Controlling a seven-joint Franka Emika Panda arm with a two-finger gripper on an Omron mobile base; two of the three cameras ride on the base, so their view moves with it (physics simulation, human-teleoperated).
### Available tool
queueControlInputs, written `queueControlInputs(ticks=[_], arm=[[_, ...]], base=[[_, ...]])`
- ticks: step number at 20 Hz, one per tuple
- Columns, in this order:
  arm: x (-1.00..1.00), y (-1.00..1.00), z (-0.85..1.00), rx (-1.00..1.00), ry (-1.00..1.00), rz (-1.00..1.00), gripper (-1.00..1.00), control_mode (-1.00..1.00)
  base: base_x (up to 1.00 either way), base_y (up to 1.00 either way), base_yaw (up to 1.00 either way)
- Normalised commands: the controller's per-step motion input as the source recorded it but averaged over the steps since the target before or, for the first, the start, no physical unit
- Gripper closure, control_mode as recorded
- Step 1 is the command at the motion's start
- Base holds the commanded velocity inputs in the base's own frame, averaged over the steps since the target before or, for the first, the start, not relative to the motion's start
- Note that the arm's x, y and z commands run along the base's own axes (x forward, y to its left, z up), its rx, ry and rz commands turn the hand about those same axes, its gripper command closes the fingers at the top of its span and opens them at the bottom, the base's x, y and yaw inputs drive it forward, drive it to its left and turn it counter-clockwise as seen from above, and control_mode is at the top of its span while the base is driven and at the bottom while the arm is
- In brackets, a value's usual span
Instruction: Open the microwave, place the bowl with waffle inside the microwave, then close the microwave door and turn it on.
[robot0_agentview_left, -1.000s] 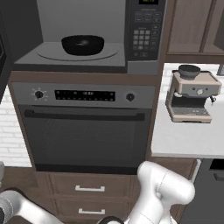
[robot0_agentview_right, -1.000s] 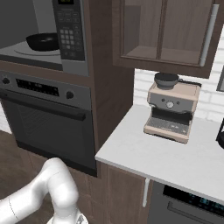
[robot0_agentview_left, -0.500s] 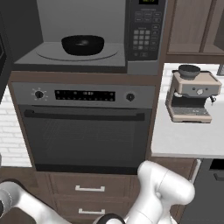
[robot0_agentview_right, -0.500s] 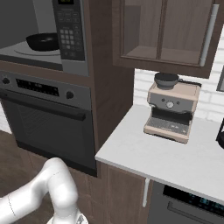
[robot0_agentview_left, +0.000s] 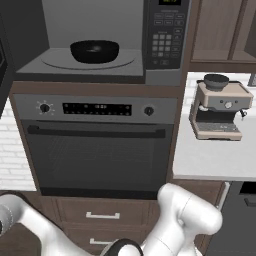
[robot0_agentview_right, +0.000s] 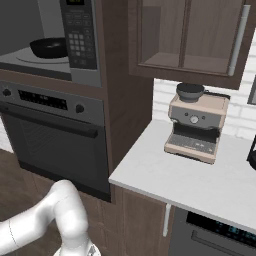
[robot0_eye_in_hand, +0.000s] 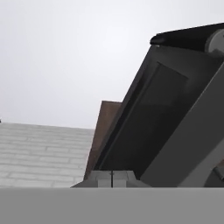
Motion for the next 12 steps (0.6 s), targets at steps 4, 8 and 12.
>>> queueControlInputs(ticks=[4,8,12], arm=[[0.00,0.00,0.40,0.00,-0.09,-0.04,1.00,-1.00],[0.00,0.00,0.47,0.00,-0.12,-0.05,1.00,-1.00],[-0.02,-0.13,0.49,0.10,-0.18,-0.05,1.00,-1.00]], base=[[0.00,0.00,0.00],[0.00,0.00,0.00],[0.00,0.00,0.00]])
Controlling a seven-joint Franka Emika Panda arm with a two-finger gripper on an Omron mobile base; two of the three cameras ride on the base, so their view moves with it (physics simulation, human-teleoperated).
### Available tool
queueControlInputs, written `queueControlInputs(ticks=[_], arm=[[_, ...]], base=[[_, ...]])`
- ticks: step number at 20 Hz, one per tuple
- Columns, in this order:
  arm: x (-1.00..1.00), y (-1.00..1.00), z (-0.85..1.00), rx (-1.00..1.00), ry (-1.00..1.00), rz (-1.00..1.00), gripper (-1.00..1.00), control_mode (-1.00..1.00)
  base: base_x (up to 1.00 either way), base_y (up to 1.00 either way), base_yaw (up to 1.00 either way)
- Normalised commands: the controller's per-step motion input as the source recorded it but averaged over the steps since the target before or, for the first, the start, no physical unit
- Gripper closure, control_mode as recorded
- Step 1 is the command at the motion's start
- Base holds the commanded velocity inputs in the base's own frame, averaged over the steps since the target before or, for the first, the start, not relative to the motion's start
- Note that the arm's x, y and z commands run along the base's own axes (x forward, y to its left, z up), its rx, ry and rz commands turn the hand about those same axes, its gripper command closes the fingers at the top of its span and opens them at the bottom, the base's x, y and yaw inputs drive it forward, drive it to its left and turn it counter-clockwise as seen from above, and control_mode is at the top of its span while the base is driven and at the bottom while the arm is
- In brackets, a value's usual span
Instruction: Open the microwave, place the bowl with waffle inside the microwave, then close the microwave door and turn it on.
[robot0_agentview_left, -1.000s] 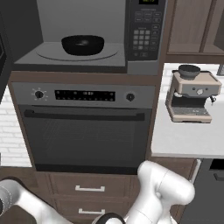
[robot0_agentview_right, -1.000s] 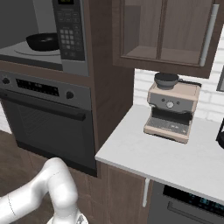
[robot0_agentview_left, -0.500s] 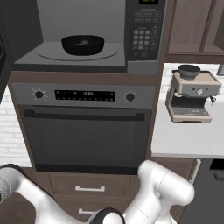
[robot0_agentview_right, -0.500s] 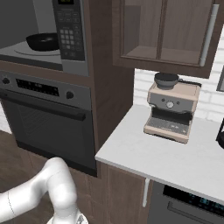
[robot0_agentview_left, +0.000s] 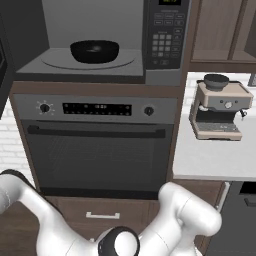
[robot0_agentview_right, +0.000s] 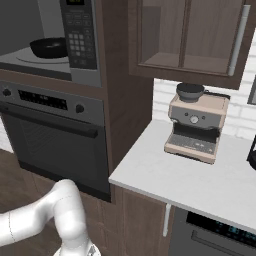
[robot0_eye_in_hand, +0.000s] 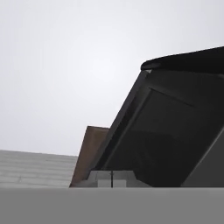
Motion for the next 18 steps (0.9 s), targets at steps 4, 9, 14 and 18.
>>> queueControlInputs(ticks=[4,9,14,18], arm=[[-0.33,-0.76,0.47,0.35,-0.21,0.00,1.00,-1.00],[-0.46,-1.00,0.55,0.52,-0.18,0.00,1.00,-1.00],[-0.54,-1.00,0.75,0.60,-0.09,0.00,1.00,-1.00],[-0.67,-1.00,0.60,0.69,0.00,0.05,1.00,-1.00]], base=[[0.00,0.00,0.00],[0.00,0.00,0.00],[0.00,0.00,0.00],[0.00,0.00,0.00]])
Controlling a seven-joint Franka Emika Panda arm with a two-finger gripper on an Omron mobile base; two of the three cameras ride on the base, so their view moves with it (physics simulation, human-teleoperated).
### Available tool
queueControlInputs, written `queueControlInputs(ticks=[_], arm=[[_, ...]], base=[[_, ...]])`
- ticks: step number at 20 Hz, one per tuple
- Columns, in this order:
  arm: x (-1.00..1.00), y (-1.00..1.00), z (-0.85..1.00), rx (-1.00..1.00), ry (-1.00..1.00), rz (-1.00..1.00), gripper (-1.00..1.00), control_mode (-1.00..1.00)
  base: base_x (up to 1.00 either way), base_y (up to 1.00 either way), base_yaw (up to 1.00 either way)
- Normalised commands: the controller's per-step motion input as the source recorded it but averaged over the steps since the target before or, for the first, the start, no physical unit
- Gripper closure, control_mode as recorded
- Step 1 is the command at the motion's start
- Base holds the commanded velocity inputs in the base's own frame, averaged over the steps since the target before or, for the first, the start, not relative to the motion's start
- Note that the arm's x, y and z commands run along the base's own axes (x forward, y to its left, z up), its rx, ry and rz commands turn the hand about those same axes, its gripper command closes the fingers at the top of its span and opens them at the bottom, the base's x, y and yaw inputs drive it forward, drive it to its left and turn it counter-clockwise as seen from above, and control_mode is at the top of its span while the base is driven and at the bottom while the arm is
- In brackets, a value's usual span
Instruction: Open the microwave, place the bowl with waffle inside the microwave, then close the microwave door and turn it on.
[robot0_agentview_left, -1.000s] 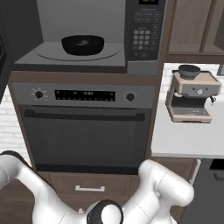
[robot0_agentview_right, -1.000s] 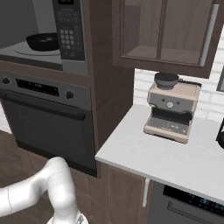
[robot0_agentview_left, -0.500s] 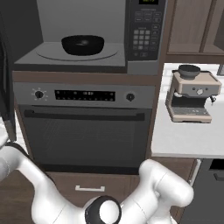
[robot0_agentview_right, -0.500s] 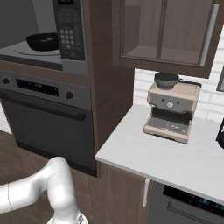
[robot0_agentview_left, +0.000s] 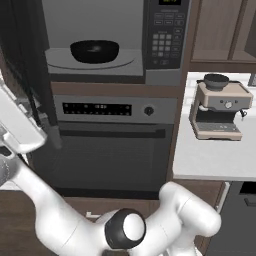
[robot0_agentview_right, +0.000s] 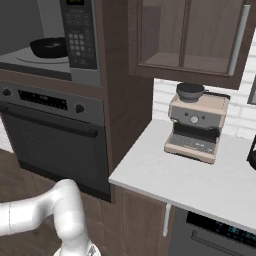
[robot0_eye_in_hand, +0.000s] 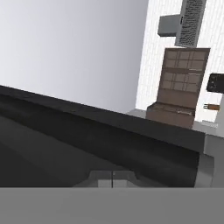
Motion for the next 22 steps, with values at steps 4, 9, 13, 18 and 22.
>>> queueControlInputs(ticks=[4,9,13,18,22], arm=[[-0.77,-1.00,0.35,0.68,0.01,0.07,1.00,-1.00],[-0.44,-1.00,0.14,0.65,0.04,0.05,1.00,-1.00],[0.08,-1.00,0.00,0.61,0.04,0.06,1.00,-1.00],[0.28,-1.00,0.12,0.59,0.01,0.09,1.00,-1.00],[0.41,-1.00,0.06,0.51,0.00,0.17,1.00,-1.00]], base=[[0.00,0.00,0.00],[0.00,0.00,0.00],[0.00,0.00,0.00],[0.00,0.00,0.00],[0.00,0.00,0.00]])
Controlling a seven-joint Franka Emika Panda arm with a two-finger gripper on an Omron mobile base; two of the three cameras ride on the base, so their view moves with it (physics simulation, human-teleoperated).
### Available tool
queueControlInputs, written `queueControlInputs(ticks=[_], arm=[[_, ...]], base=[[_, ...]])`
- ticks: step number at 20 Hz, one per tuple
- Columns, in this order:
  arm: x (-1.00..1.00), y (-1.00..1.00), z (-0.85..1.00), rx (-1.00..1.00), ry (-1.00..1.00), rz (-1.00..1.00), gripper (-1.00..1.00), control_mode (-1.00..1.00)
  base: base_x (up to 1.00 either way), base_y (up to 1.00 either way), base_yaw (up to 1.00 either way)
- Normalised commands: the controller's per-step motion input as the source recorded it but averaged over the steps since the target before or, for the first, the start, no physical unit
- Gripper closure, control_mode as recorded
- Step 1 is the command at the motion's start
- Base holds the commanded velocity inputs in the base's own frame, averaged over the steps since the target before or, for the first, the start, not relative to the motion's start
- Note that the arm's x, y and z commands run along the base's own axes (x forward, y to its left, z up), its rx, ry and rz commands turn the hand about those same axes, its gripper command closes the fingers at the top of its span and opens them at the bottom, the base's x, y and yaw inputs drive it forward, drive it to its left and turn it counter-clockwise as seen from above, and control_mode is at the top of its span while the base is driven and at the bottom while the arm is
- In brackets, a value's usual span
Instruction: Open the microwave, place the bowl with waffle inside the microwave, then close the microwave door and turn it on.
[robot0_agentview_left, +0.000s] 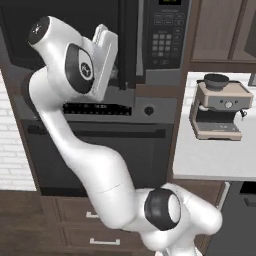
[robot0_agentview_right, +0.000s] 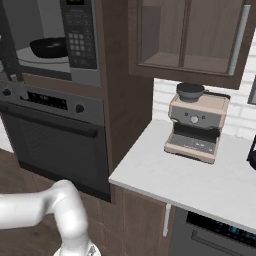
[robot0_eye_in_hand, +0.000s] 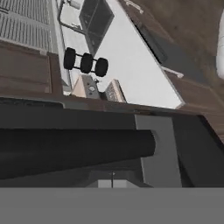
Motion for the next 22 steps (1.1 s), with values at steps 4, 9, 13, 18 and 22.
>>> queueControlInputs(ticks=[4,9,13,18,22], arm=[[0.93,-0.98,0.00,0.38,0.00,0.27,1.00,-1.00],[1.00,-0.71,0.00,0.23,0.01,0.33,1.00,-1.00],[1.00,-0.54,-0.06,0.16,0.02,0.35,1.00,-1.00],[1.00,-0.51,-0.37,0.07,0.02,0.33,1.00,-1.00],[0.99,-0.17,-0.97,-0.11,-0.09,0.25,1.00,-1.00]], base=[[0.00,0.00,0.00],[0.00,0.00,0.00],[0.00,0.00,0.00],[0.00,0.00,0.00],[0.00,0.00,0.00]])
